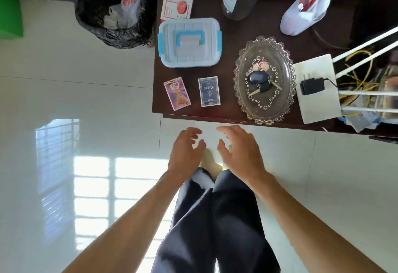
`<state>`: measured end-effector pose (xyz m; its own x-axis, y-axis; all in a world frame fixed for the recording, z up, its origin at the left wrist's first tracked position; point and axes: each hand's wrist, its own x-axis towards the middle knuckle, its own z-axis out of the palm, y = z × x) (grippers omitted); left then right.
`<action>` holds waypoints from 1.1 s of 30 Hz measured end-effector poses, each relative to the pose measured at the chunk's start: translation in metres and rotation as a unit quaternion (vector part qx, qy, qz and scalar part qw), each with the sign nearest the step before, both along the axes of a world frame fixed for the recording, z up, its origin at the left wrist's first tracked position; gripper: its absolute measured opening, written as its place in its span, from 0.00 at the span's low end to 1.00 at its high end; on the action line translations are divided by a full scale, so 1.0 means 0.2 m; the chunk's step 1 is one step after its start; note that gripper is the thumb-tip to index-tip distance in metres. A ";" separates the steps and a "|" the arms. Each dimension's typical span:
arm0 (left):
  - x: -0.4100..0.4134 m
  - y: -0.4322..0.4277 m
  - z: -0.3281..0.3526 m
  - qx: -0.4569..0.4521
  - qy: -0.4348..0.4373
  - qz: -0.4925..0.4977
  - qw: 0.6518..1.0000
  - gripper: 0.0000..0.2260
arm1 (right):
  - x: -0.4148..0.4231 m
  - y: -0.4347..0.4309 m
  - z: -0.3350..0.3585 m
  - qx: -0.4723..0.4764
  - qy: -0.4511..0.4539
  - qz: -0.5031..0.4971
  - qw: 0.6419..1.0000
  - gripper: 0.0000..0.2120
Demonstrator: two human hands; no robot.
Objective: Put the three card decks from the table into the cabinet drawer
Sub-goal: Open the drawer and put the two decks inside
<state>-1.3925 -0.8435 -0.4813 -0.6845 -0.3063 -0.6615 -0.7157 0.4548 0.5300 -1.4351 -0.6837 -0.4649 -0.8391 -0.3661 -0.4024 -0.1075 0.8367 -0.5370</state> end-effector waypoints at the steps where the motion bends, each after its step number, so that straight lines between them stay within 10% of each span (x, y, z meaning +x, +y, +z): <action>1: 0.02 0.03 0.01 0.053 -0.048 0.055 0.996 0.11 | 0.05 0.05 -0.01 0.008 -0.030 -0.012 0.999 0.16; 7: -0.06 0.11 -0.08 0.259 -0.137 0.329 0.898 0.14 | 0.10 0.30 -0.23 0.103 -0.186 -0.047 0.976 0.20; 17: -0.20 0.23 -0.41 0.337 -0.037 0.482 0.808 0.13 | -0.14 0.29 -0.62 0.150 -0.154 0.076 0.974 0.33; 33: -0.20 0.23 -0.43 0.302 -0.035 0.513 0.803 0.15 | -0.11 0.26 -0.70 0.147 -0.184 0.010 0.972 0.25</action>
<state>-1.4334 -0.7970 -0.5671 -0.2314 -0.2939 -0.9274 -0.5865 -0.7185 0.3740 -1.4578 -0.6326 -0.6053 -0.6126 -0.2049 -0.7634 0.0279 0.9596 -0.2800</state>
